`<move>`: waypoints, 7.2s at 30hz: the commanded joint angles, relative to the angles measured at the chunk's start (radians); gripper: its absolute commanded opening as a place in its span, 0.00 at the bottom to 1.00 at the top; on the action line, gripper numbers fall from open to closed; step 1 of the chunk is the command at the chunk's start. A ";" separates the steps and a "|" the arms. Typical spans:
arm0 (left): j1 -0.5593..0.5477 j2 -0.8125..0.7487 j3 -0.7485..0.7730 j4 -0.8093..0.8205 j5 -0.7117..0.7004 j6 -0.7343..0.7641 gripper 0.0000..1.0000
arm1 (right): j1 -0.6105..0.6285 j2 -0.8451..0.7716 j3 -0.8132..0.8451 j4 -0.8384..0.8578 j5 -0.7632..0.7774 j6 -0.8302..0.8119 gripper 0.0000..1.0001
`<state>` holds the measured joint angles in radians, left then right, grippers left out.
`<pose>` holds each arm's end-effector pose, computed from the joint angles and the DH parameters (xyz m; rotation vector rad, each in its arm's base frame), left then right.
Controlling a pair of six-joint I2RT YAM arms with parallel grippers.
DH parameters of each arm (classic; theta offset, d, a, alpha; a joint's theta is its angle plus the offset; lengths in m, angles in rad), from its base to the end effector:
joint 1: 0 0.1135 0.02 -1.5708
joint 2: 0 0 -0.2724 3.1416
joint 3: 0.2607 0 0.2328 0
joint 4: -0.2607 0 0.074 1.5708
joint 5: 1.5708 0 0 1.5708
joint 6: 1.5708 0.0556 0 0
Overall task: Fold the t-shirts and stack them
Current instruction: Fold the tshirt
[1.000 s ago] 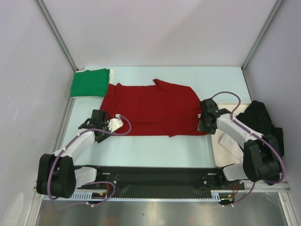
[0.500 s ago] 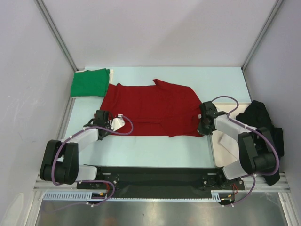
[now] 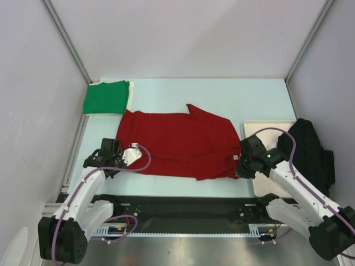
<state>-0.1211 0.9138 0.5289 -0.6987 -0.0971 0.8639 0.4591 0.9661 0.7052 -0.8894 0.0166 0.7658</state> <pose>0.1448 -0.0122 0.1861 1.2474 2.3936 0.3656 0.1356 0.0660 0.2192 0.4280 2.7371 0.3210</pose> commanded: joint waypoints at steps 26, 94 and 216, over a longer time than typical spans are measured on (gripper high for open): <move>0.193 0.592 0.741 0.161 0.123 -0.460 0.58 | -0.232 0.483 0.650 0.246 -0.109 -0.388 0.44; 0.288 0.499 0.320 0.119 0.304 -0.099 0.04 | 0.055 0.336 0.079 0.291 0.002 -0.163 0.13; 0.210 0.737 0.752 0.123 0.206 0.038 0.00 | -0.287 0.623 0.604 0.251 -0.101 -0.401 0.00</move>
<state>0.0715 1.6390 1.1744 -0.6552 0.1055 1.0393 0.1982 1.5486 1.2045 -0.6792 -0.1249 0.4030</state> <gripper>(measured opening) 0.008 0.012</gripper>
